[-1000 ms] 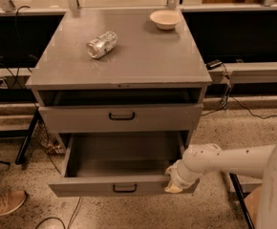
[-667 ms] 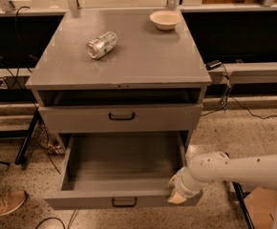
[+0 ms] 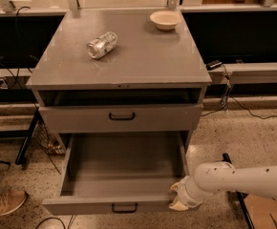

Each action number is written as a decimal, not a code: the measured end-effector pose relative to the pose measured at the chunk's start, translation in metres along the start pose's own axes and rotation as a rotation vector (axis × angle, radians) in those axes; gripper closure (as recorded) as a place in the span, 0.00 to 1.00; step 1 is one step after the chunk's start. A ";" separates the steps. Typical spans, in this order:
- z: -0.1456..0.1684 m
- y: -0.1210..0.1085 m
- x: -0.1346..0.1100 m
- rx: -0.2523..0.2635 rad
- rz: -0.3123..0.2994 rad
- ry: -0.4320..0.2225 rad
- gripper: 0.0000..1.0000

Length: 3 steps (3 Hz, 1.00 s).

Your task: Open middle drawer

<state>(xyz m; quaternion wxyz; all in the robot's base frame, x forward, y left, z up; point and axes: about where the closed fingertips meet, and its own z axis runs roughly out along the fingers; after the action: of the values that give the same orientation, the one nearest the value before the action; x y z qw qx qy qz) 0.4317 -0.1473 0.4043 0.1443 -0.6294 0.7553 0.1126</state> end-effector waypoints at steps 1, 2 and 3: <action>0.001 0.001 0.000 -0.002 0.000 0.000 0.81; 0.002 0.001 0.000 -0.004 -0.001 0.000 0.58; 0.001 0.001 0.000 -0.004 -0.001 0.000 0.34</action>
Offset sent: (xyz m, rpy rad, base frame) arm -0.0006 0.0005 -0.0006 0.0004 0.0016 0.0010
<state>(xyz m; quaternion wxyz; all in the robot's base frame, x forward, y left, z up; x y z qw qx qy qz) 0.4304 -0.1463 0.4031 0.1433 -0.6299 0.7547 0.1142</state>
